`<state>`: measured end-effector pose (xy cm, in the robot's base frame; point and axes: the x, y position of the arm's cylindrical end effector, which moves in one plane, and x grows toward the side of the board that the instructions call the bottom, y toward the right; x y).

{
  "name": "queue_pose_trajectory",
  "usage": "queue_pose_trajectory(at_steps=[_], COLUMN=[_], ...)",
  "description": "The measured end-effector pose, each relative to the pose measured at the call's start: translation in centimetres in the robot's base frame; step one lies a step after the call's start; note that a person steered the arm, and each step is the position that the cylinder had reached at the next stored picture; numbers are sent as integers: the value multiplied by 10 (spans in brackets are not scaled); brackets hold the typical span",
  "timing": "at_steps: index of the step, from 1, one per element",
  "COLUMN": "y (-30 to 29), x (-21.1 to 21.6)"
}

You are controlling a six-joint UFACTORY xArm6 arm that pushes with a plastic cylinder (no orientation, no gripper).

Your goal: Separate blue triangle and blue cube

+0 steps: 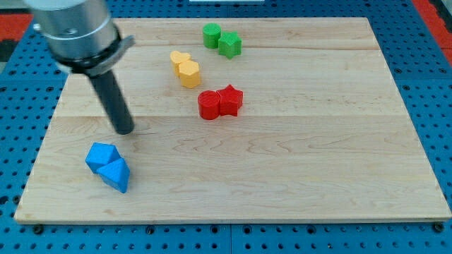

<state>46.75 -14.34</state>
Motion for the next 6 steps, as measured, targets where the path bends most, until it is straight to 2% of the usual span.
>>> queue_pose_trajectory(at_steps=[1, 2, 3, 5, 6], y=[79, 108, 45, -55, -36], x=[14, 68, 84, 88, 92])
